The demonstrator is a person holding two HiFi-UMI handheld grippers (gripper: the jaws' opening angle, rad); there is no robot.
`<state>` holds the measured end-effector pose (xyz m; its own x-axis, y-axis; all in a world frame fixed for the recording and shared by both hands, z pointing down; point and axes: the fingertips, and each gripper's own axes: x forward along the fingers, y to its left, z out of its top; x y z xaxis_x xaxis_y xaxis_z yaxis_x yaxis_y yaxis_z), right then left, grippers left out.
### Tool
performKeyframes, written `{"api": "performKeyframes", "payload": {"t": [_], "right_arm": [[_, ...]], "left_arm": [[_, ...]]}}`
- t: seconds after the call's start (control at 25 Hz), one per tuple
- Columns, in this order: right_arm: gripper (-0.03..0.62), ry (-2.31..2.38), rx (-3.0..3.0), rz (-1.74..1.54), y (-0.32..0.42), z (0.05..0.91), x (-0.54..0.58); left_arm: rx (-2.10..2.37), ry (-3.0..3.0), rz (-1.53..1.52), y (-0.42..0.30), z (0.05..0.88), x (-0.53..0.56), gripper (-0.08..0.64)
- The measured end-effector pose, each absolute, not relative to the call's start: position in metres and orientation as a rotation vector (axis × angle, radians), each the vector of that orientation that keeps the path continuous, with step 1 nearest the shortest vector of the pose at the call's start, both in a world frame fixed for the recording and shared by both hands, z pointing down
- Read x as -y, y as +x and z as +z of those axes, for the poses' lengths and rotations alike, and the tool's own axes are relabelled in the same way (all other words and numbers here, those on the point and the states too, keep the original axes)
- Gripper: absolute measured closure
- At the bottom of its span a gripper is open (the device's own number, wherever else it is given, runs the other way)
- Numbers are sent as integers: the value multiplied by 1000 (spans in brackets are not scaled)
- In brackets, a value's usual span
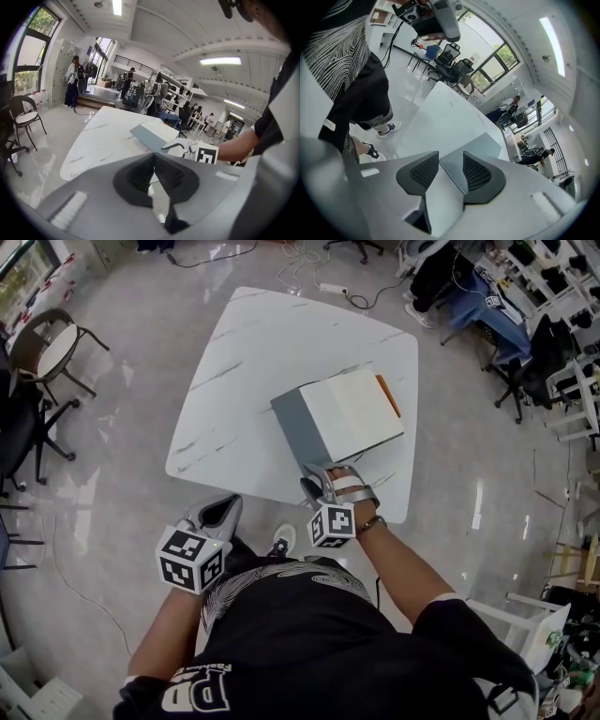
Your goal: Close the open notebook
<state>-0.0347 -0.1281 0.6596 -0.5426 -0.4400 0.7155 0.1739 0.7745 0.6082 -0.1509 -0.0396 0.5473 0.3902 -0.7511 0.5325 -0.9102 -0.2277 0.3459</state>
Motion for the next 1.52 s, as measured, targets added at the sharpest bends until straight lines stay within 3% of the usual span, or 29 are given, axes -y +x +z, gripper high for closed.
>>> {"api": "performKeyframes", "payload": {"t": [0.2,0.84,1.16,1.52], "right_arm": [[428,189,1984,-808,-35,662,127],[431,228,2056,-773,-40,632,130],[536,254,2105,-690,-40,612,129],[577,382,2231,-496,-36,588,133]], "left_arm": [[1411,2043,335,-150,547,39,502],[1401,2069,346,-145,541,41,502],[1405,2089,348,-145,533,44,502],[1388,2120,347,-139,528,52,502]]}}
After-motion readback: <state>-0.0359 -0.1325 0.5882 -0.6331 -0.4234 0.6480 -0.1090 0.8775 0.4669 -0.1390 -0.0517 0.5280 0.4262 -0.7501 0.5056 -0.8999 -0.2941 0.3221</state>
